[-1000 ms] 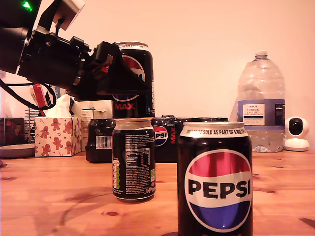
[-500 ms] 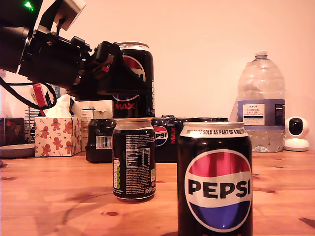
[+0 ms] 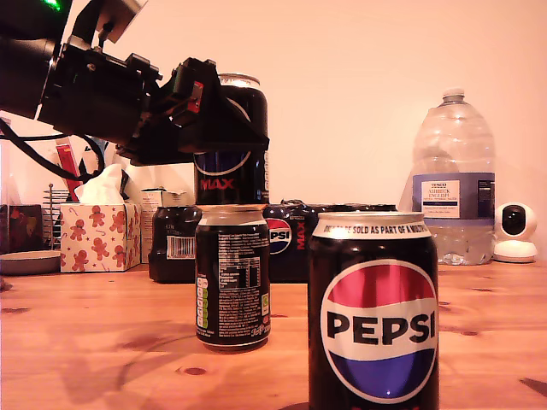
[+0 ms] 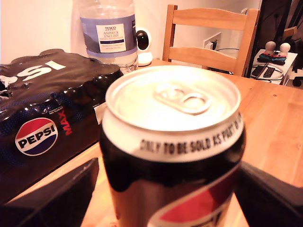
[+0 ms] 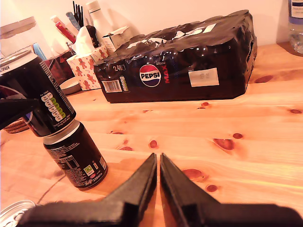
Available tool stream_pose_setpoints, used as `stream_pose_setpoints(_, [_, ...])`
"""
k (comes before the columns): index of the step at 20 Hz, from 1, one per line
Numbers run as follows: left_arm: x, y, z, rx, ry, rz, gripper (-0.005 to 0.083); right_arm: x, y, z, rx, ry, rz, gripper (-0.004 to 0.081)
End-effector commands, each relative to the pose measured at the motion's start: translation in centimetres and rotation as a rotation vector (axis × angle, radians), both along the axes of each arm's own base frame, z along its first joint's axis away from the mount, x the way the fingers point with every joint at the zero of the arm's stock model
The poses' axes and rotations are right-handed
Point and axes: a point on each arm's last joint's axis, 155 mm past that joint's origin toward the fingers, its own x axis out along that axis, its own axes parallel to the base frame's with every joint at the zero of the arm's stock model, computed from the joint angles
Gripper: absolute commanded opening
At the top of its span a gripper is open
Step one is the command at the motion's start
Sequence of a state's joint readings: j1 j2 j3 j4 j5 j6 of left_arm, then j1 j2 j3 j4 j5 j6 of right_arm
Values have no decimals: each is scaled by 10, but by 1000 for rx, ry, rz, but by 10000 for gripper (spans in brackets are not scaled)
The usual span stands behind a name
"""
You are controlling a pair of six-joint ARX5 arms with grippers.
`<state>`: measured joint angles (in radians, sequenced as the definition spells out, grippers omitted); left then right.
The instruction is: Stack up the Pepsi cans on top of each other
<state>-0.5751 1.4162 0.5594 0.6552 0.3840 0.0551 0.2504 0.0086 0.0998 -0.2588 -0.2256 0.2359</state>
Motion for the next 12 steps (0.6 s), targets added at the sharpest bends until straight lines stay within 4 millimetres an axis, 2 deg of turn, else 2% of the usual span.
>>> stream_pose_setpoints(1, [0,-2,11,-23,-29,-5,784,-1,1,6,4,-17,3,-11])
stream_pose_setpoints(5, [1,-5,32,-50,-70,-12,784,-1,1,5,4,-14,3,-11])
stream_pose_setpoints(12, [2,-19,81,-111,-150,-52,783,-1,1,4,3,-10,4,-11])
